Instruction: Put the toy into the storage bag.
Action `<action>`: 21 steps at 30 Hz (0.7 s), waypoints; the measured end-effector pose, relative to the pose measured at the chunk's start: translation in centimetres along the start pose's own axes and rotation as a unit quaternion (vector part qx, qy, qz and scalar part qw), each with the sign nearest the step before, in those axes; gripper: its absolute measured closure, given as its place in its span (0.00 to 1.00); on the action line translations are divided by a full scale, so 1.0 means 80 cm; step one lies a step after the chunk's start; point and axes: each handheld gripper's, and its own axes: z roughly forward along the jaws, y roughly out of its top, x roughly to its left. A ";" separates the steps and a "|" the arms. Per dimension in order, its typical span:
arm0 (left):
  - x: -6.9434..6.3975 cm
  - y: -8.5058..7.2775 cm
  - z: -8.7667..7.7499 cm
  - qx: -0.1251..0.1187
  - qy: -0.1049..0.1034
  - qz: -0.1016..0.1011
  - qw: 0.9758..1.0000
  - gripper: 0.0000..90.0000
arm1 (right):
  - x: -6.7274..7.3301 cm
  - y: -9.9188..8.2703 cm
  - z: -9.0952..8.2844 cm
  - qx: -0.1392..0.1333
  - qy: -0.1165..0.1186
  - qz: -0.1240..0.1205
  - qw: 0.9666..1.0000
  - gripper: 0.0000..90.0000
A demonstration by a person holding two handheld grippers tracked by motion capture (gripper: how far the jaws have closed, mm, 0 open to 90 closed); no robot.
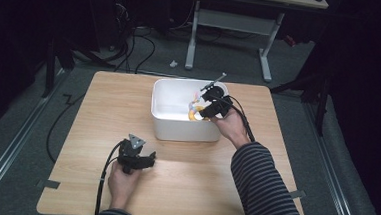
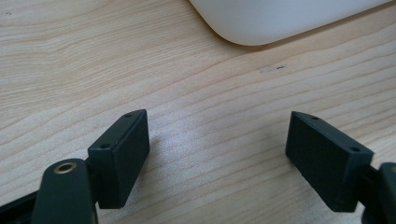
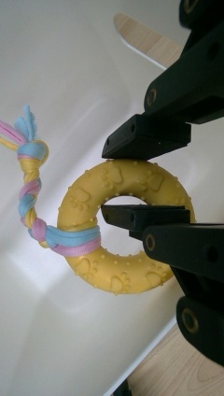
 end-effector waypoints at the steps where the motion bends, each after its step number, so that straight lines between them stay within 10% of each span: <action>1: 0.000 0.000 0.000 0.000 0.000 0.000 1.000 0.24 | 0.000 0.000 0.000 0.000 0.000 -0.002 1.000 0.75; 21: 0.000 0.000 0.000 0.000 0.000 0.000 1.000 0.24 | -0.002 -0.003 -0.009 -0.019 0.016 0.010 1.000 0.61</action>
